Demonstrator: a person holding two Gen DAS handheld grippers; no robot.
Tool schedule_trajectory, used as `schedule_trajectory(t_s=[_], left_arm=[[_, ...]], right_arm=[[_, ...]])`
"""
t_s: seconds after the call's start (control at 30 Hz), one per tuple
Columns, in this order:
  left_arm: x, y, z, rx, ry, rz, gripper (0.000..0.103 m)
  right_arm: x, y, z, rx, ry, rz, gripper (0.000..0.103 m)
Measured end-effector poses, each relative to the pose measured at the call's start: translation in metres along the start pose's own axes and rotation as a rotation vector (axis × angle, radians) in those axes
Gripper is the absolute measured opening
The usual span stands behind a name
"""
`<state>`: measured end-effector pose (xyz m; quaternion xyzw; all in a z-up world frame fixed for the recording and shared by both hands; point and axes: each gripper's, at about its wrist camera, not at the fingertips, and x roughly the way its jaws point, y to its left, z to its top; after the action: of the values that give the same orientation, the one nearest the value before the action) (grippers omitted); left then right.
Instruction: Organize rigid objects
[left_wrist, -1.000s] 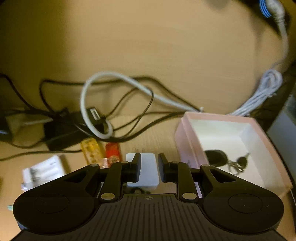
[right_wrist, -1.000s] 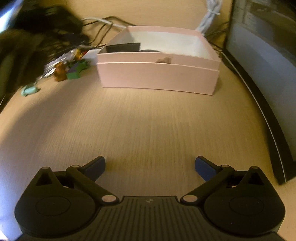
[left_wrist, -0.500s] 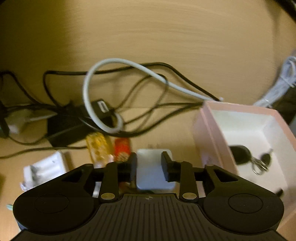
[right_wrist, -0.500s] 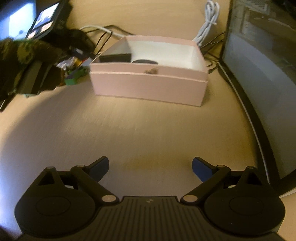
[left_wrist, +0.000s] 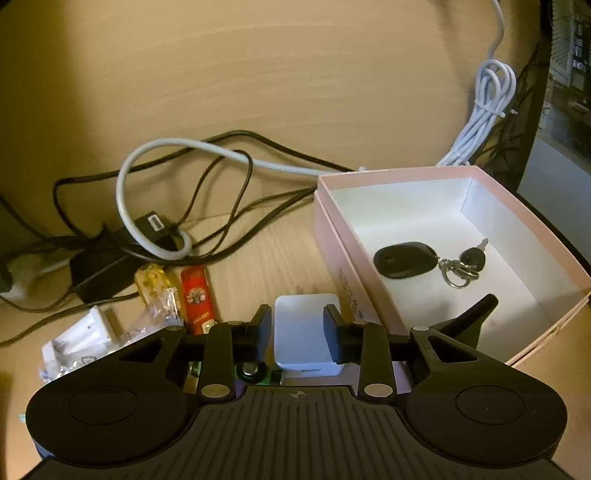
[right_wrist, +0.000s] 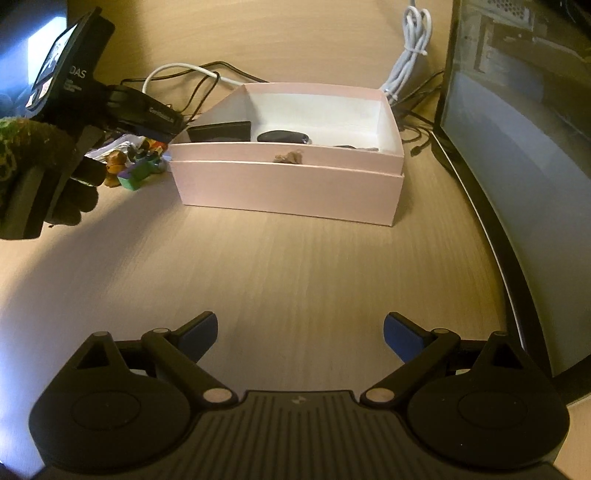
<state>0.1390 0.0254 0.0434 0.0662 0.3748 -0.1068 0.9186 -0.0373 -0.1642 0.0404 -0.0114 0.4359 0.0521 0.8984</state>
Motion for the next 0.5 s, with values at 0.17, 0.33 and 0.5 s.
schedule_trajectory(t_s=[0.17,0.33,0.5], left_arm=[[0.009,-0.001,0.003,-0.045,0.006,-0.008,0.033],[0.013,0.013,0.005,-0.029,0.006,0.034,0.078],[0.018,0.035,0.01,-0.106,0.049,-0.036,0.077]], right_arm=[[0.005,-0.004,-0.001,0.029,0.029,0.011,0.098],[0.005,-0.007,-0.003,0.044,0.042,0.011,0.098],[0.003,-0.009,-0.004,0.052,0.048,0.009,0.098]])
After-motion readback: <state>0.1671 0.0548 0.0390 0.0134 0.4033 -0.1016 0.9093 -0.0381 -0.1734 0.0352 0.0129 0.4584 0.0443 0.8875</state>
